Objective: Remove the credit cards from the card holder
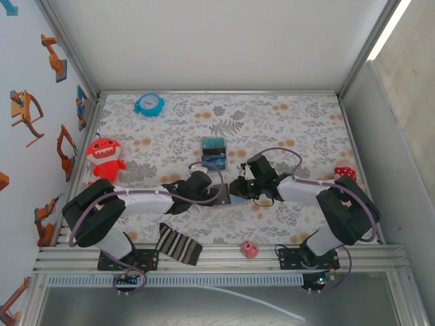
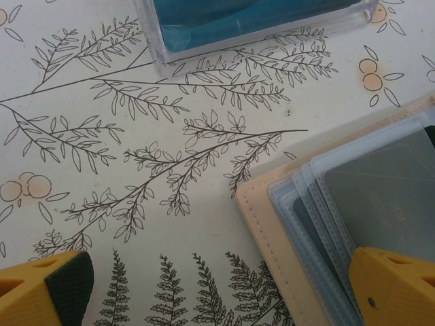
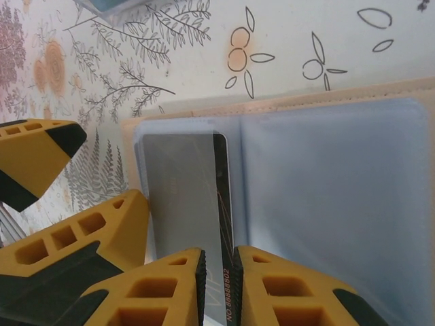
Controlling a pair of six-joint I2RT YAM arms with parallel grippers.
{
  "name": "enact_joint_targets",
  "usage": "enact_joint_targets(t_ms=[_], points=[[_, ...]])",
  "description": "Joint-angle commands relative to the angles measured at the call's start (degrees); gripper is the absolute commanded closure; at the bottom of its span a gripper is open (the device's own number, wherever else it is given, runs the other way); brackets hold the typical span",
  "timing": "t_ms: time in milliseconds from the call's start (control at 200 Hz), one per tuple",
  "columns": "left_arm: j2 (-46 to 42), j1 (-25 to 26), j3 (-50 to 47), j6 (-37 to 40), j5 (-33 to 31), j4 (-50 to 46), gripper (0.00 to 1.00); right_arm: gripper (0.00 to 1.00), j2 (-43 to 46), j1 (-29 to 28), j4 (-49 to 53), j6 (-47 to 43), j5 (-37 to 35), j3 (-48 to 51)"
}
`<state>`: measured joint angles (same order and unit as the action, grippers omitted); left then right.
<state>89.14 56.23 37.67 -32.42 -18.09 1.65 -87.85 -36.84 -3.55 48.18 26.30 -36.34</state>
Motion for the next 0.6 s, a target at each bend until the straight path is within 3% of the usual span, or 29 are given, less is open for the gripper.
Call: enact_joint_targets(t_ms=[0,596], points=[[0.76,0.32,1.27,0.06,-0.64,-2.88,0.03,0.81,-0.78,-0.25,-1.26,0.43,0.64,0.81],[0.81,0.62,1.71,-0.22,-0.72,-3.92,0.03,0.85,-5.65,-0.25,-11.99,3.87,4.77,2.99]])
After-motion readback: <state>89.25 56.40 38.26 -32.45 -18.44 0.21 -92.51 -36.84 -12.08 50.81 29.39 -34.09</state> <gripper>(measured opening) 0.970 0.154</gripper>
